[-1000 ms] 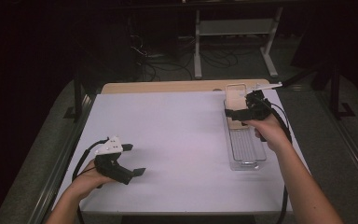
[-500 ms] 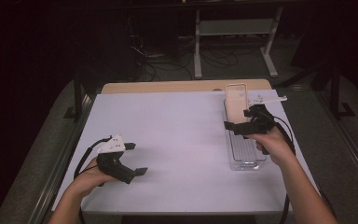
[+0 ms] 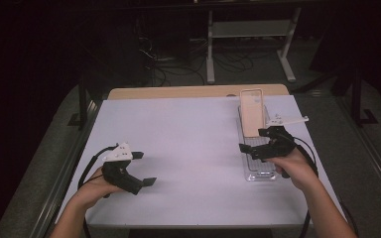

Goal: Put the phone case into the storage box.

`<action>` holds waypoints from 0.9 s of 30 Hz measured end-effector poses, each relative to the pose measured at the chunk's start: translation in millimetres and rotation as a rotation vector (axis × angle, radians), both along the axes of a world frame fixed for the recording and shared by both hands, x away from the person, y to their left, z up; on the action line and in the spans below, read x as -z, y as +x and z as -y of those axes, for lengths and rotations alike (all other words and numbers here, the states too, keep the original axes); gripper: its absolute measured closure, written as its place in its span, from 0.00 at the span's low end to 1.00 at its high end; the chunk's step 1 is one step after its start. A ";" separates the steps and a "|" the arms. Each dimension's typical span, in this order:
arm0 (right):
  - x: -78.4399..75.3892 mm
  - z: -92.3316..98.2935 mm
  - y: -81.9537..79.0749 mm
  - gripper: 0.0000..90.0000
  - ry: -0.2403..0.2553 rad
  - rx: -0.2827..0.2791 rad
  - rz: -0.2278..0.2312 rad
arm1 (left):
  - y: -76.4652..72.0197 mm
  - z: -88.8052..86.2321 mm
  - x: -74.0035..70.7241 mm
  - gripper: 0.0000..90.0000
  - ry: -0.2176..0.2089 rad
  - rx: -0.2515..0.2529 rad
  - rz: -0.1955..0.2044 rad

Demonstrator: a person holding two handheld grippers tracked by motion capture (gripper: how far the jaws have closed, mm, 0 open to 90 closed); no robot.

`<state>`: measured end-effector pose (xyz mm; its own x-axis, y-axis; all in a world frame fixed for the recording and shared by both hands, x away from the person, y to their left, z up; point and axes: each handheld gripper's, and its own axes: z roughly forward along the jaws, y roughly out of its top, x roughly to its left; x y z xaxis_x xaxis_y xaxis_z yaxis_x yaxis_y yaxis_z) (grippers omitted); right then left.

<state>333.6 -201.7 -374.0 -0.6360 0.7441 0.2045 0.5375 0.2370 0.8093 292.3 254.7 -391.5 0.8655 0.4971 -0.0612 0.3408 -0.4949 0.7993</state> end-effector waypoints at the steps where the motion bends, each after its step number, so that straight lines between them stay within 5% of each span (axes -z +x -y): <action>1: 0.9 0.2 -2.6 0.01 -0.004 -0.007 0.003 | -0.5 0.1 -0.1 0.00 -0.002 -0.001 -0.002; 27: 24.4 0.9 -45.5 0.01 -0.014 -0.106 -0.002 | -2.2 -2.4 -7.3 0.00 -0.017 0.001 0.015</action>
<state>288.0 -202.6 -398.3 -0.7107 0.6758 0.1954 0.5103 0.3040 0.8045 290.1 257.0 -384.2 0.8671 0.4949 -0.0565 0.3279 -0.4817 0.8127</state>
